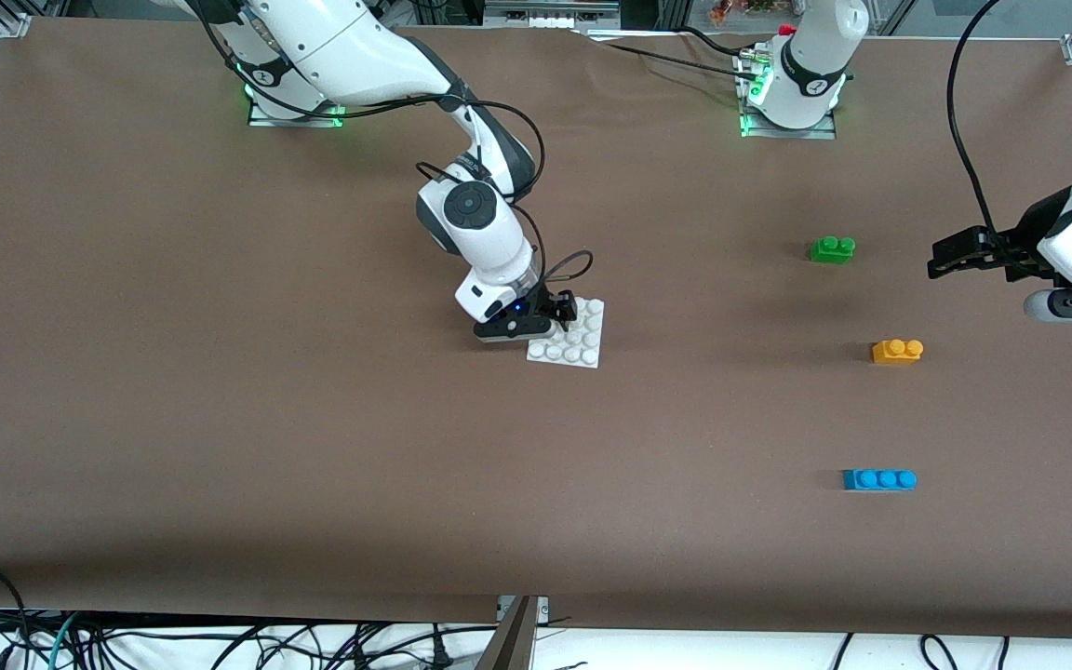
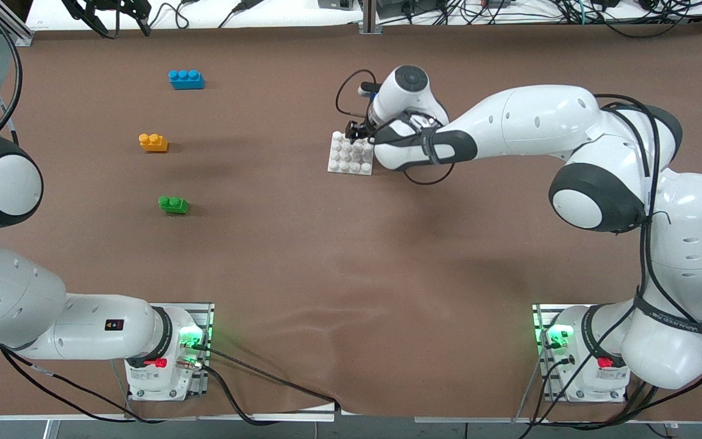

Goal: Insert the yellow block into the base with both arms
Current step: 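Open the right gripper and lift it off the plate, then retract the right gripper to rest while the left gripper reaches the yellow block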

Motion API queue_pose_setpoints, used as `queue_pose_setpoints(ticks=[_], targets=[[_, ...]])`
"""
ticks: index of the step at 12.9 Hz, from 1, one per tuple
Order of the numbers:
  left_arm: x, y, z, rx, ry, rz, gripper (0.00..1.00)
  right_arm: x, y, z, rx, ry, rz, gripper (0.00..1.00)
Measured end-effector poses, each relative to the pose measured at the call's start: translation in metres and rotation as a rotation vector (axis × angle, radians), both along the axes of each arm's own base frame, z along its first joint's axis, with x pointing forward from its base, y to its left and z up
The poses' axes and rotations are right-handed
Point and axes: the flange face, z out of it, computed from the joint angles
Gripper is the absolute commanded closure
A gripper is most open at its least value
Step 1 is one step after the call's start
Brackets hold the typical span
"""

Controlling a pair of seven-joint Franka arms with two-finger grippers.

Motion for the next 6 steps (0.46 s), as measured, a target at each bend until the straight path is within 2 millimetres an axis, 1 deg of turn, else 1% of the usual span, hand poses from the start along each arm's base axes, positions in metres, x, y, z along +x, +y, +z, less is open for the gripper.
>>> queue_pose_setpoints(ticks=[2, 3, 4, 5, 6], targets=[[0.0, 0.0, 0.0, 0.0, 0.0, 0.0, 0.0, 0.022, -0.015, 0.036, -0.052, 0.017, -0.024, 0.01], [0.0, 0.0, 0.0, 0.0, 0.0, 0.0, 0.0, 0.034, -0.03, 0.057, -0.077, 0.013, -0.038, 0.01], [0.0, 0.0, -0.001, 0.0, 0.001, 0.0, 0.0, 0.049, -0.051, 0.078, -0.103, 0.002, -0.047, 0.01], [0.001, 0.0, -0.003, 0.0, 0.005, 0.0, 0.0, 0.064, -0.076, 0.097, -0.135, -0.007, -0.049, 0.01], [0.001, 0.001, -0.007, 0.0, 0.013, 0.001, 0.0, 0.078, -0.106, 0.116, -0.173, -0.004, -0.049, 0.01]])
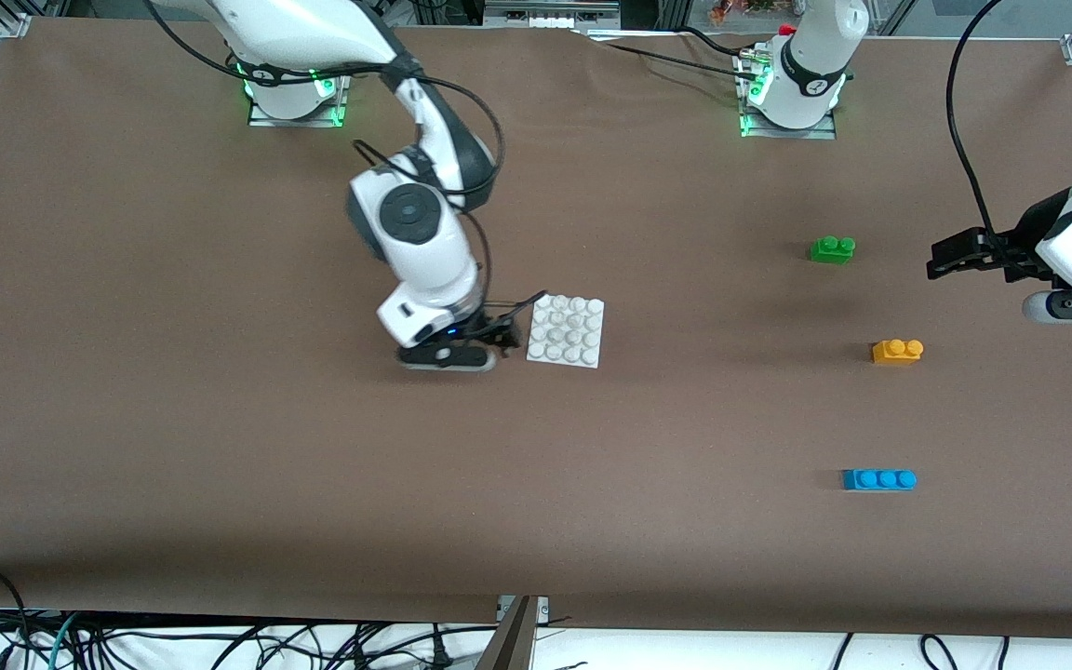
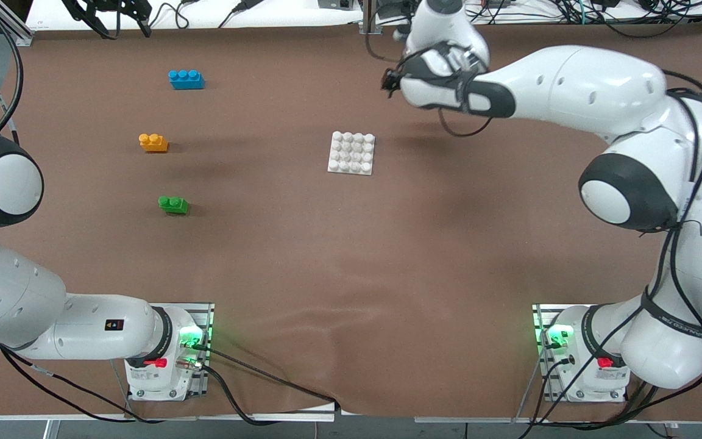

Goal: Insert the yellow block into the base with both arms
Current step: 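Retract the right gripper to rest while the left gripper reaches the yellow block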

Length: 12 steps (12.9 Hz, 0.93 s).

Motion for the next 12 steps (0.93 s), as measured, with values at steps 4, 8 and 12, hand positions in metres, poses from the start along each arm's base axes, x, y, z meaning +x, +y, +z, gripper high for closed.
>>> queue_pose_setpoints(ticks=[4, 8, 12], targets=[[0.005, 0.021, -0.029, -0.001, 0.054, 0.035, 0.0, 0.013, -0.1, 0.101, -0.079, 0.072, -0.003, 0.01], [0.017, 0.034, -0.076, -0.003, 0.109, 0.055, 0.0, -0.014, -0.202, 0.196, -0.065, 0.125, 0.028, 0.01], [0.03, 0.078, -0.15, -0.024, 0.081, 0.016, 0.0, -0.037, -0.267, 0.232, -0.032, 0.178, 0.017, 0.01]])
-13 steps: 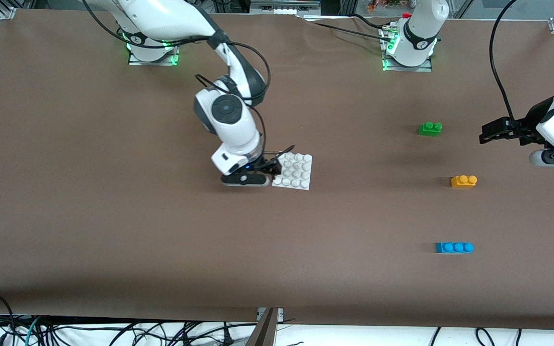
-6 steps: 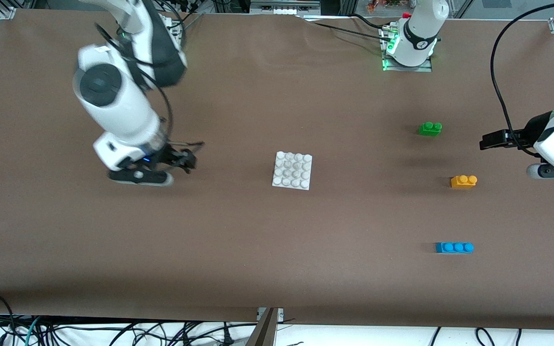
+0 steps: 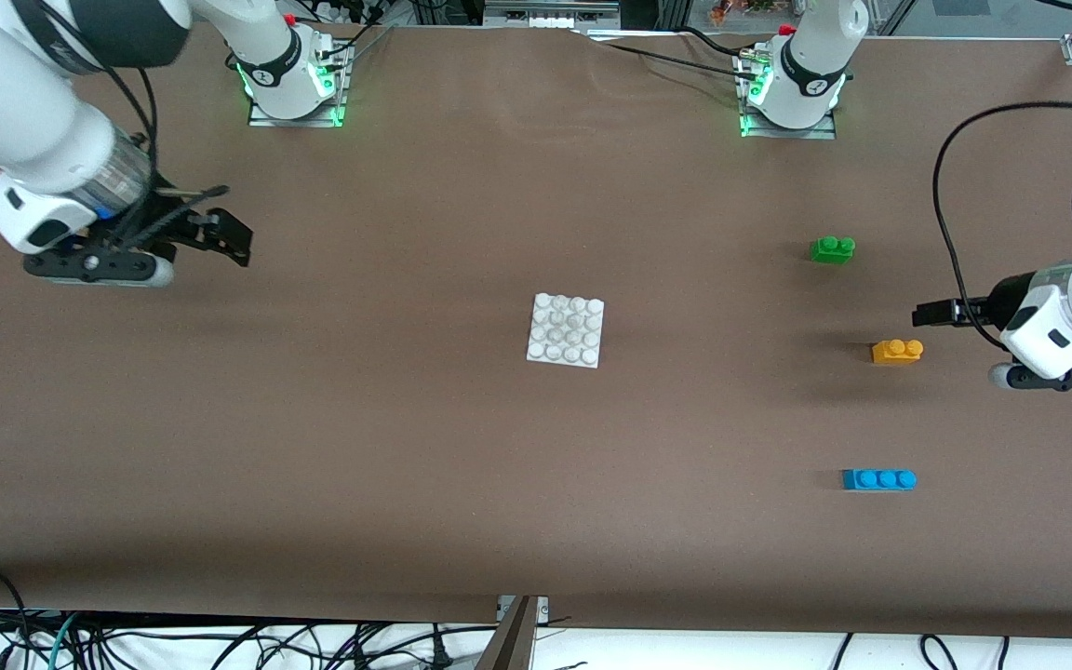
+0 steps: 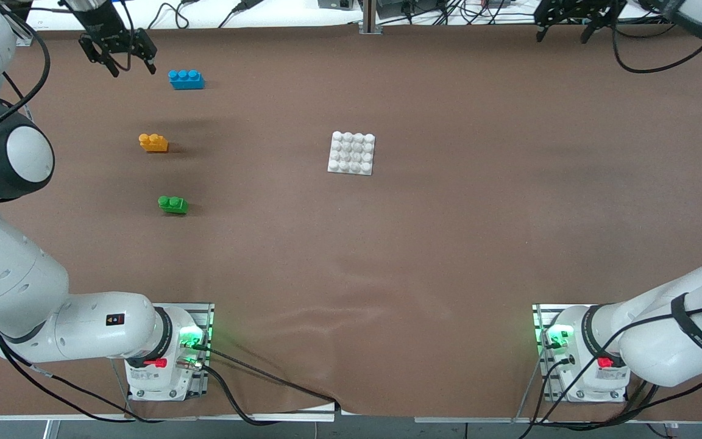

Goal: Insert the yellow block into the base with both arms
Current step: 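Retract the right gripper to rest while the left gripper reaches the yellow block, then lower the left gripper over the yellow brick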

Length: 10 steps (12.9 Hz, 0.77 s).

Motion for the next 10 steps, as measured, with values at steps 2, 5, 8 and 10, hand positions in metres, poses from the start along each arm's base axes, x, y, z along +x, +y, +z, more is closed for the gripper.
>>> queue_pose_setpoints(ticks=[2, 5, 8, 10], targets=[[-0.003, 0.026, -0.033, -0.011, 0.002, -0.005, 0.0, -0.003, -0.02, 0.005, 0.009, 0.015, -0.006, 0.01], [-0.001, 0.038, -0.069, -0.009, -0.01, 0.003, 0.0, -0.004, -0.04, 0.012, 0.018, 0.013, -0.015, 0.01], [0.002, 0.042, -0.1, 0.005, -0.02, -0.01, 0.0, -0.009, -0.043, 0.024, 0.008, -0.009, -0.001, 0.01], [0.002, 0.048, -0.125, 0.004, -0.039, -0.037, 0.0, -0.012, -0.041, 0.024, -0.008, 0.006, 0.007, 0.01]])
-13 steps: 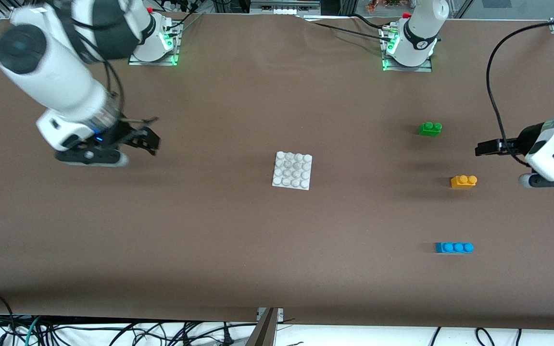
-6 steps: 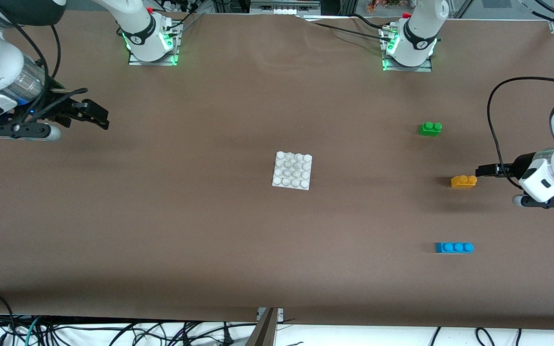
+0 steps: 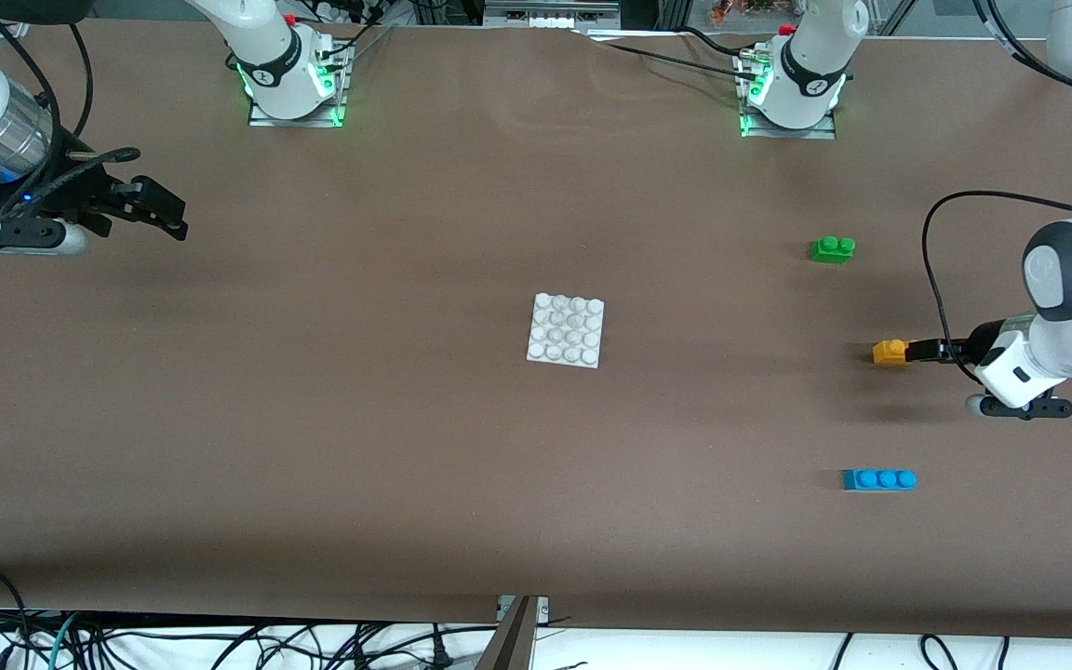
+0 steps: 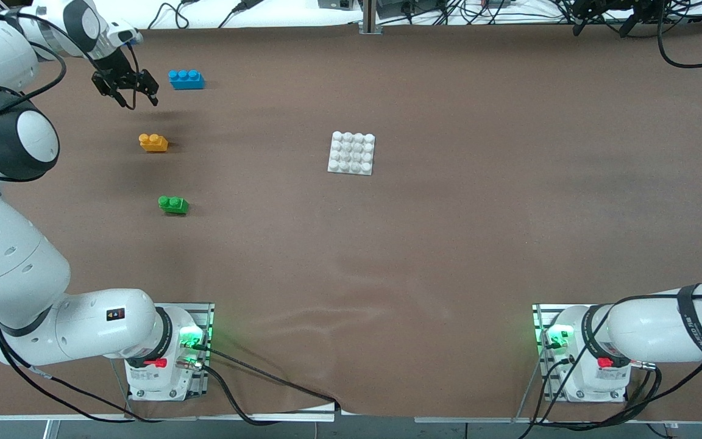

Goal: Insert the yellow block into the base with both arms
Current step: 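Lower the left gripper over the yellow brick, then close the left gripper on the yellow brick and lift it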

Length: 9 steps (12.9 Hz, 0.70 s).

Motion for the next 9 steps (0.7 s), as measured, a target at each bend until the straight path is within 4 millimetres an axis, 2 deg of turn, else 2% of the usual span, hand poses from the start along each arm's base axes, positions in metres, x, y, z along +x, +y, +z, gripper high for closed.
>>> queue_pose_setpoints(ticks=[5, 7, 9], targets=[[-0.013, 0.01, -0.055, 0.004, -0.052, -0.041, 0.0, 0.0, -0.004, 0.009, -0.032, -0.008, 0.011, 0.01], [-0.02, 0.01, -0.064, 0.001, -0.057, -0.067, 0.0, 0.001, -0.005, 0.021, -0.029, -0.028, 0.011, 0.01], [-0.023, 0.01, -0.068, -0.005, -0.055, -0.096, 0.0, 0.001, -0.005, 0.024, -0.029, -0.032, 0.011, 0.01]])
